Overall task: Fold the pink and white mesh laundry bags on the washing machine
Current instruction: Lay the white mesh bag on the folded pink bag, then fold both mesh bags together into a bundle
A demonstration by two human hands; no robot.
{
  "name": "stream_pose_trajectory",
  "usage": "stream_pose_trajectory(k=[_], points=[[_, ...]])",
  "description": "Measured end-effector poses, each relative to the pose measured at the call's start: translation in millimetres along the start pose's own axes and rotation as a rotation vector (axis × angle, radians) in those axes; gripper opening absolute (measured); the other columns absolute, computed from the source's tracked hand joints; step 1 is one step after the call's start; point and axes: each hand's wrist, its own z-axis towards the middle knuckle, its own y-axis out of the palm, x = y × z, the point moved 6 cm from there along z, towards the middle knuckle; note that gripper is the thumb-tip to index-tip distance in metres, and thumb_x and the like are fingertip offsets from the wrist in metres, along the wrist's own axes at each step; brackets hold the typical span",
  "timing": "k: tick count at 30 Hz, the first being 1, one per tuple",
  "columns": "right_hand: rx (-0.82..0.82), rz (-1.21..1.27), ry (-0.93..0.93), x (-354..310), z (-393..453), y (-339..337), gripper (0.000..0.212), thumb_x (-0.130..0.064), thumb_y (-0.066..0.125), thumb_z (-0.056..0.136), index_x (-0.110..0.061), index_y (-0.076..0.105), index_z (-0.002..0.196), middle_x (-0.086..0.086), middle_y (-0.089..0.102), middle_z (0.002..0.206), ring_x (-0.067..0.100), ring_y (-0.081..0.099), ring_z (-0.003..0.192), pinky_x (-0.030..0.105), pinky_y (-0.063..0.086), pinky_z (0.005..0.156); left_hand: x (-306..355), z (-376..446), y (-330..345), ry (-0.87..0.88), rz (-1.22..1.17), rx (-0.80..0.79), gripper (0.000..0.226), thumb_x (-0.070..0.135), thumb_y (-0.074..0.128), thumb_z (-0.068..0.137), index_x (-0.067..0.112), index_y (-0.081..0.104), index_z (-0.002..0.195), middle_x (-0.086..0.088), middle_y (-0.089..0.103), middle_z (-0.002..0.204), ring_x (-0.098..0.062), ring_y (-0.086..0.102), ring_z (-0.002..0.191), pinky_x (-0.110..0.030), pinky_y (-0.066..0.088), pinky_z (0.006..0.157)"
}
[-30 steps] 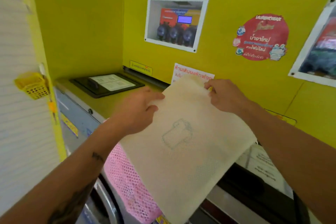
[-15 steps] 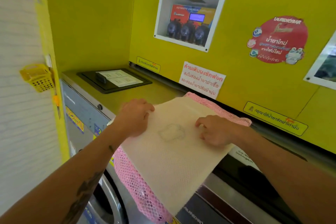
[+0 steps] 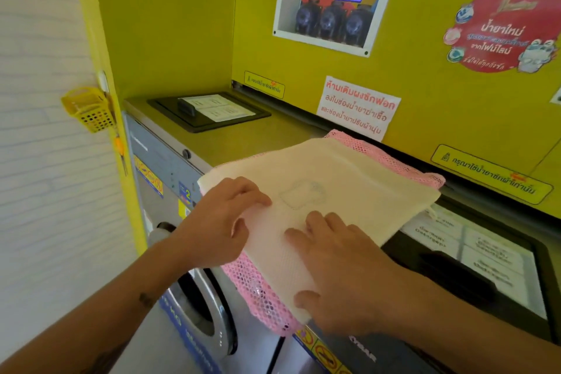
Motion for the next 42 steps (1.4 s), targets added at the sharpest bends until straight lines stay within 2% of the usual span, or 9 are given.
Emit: stream_pose_trajectory(k=[5, 10, 13, 17, 21, 31, 36, 39, 42], points=[[0.007, -0.284, 0.017, -10, -1, 41, 0.108, -0.052, 0.07, 0.067, -0.011, 0.014, 0.15, 0.023, 0.02, 0.14, 0.044, 0.028, 0.121, 0.056, 0.029, 0.093, -5, -38, 25, -0.006, 0.205, -0.13, 0.097, 0.022, 0.066, 0.067, 0.021, 0.023, 0.154, -0.003, 0.022, 0.159, -0.021, 0.019, 0.147, -0.033, 0.013, 0.119], [0.196, -0.392, 0.122, -5, 8, 48, 0.057, -0.021, 0.024, 0.083, -0.01, 0.046, 0.134, 0.027, 0.048, 0.126, 0.041, 0.048, 0.108, 0.053, 0.044, 0.084, -8, -48, 53, 0.032, 0.401, -0.217, 0.122, 0.053, 0.071, 0.07, 0.007, -0.003, 0.156, -0.024, -0.004, 0.163, -0.036, -0.003, 0.152, -0.061, 0.017, 0.117], [0.269, -0.362, 0.032, -3, 13, 45, 0.054, -0.026, 0.058, 0.069, -0.013, 0.05, 0.121, 0.022, 0.051, 0.116, 0.039, 0.05, 0.095, 0.048, 0.04, 0.074, -8, -50, 53, 0.021, 0.401, -0.214, 0.121, 0.051, 0.07, 0.071, 0.008, -0.005, 0.156, -0.023, -0.006, 0.163, -0.036, -0.005, 0.152, -0.064, 0.018, 0.116], [0.381, -0.277, 0.008, 2, 11, 31, 0.041, -0.019, 0.032, 0.071, -0.017, 0.057, 0.103, 0.013, 0.056, 0.103, 0.034, 0.052, 0.082, 0.042, 0.04, 0.064, -5, -54, 54, 0.014, 0.391, -0.22, 0.126, 0.063, 0.068, 0.069, 0.008, -0.005, 0.156, -0.024, -0.008, 0.163, -0.037, -0.005, 0.151, -0.067, 0.017, 0.115], [0.361, -0.079, -0.027, 11, 3, 19, 0.038, -0.026, 0.064, 0.064, -0.022, 0.06, 0.102, 0.005, 0.062, 0.094, 0.029, 0.059, 0.075, 0.039, 0.05, 0.055, 4, -53, 61, -0.005, 0.348, -0.18, 0.136, 0.071, 0.066, 0.062, 0.013, -0.014, 0.155, -0.025, -0.009, 0.162, -0.039, -0.007, 0.151, -0.069, 0.011, 0.115], [0.254, 0.742, -0.048, 79, -48, -3, 0.028, -0.013, 0.06, 0.081, -0.031, 0.069, 0.1, -0.01, 0.071, 0.093, 0.01, 0.068, 0.089, 0.039, 0.055, 0.072, 65, -15, 18, 0.12, 0.037, 0.22, 0.059, 0.048, 0.078, 0.071, 0.026, 0.056, 0.122, -0.003, 0.057, 0.121, -0.019, 0.055, 0.113, -0.05, 0.043, 0.093], [0.455, 0.97, -0.013, 125, -73, -46, 0.023, -0.025, 0.06, 0.071, -0.015, 0.072, 0.087, -0.003, 0.071, 0.084, 0.015, 0.066, 0.079, 0.038, 0.051, 0.069, 102, 48, -40, 0.206, -0.158, -0.173, 0.029, 0.01, 0.07, 0.085, 0.032, 0.069, 0.103, 0.017, 0.063, 0.095, 0.0, 0.061, 0.087, -0.028, 0.048, 0.066], [0.575, 0.974, 0.025, 152, -73, -72, 0.038, 0.0, 0.069, 0.079, -0.022, 0.072, 0.109, -0.009, 0.075, 0.103, 0.005, 0.069, 0.095, 0.019, 0.051, 0.078, 106, 95, -63, 0.146, -0.218, -0.32, 0.031, 0.021, 0.065, 0.092, 0.041, 0.065, 0.115, 0.026, 0.068, 0.11, 0.005, 0.063, 0.102, -0.026, 0.05, 0.081], [0.652, 0.903, 0.141, 183, -63, -78, 0.057, -0.02, 0.076, 0.08, -0.038, 0.057, 0.13, -0.014, 0.066, 0.124, 0.004, 0.063, 0.111, 0.032, 0.052, 0.093, 105, 145, -69, 0.096, -0.185, -0.39, 0.037, 0.028, 0.064, 0.09, 0.047, 0.059, 0.122, 0.031, 0.063, 0.12, 0.011, 0.057, 0.112, -0.027, 0.047, 0.096]])
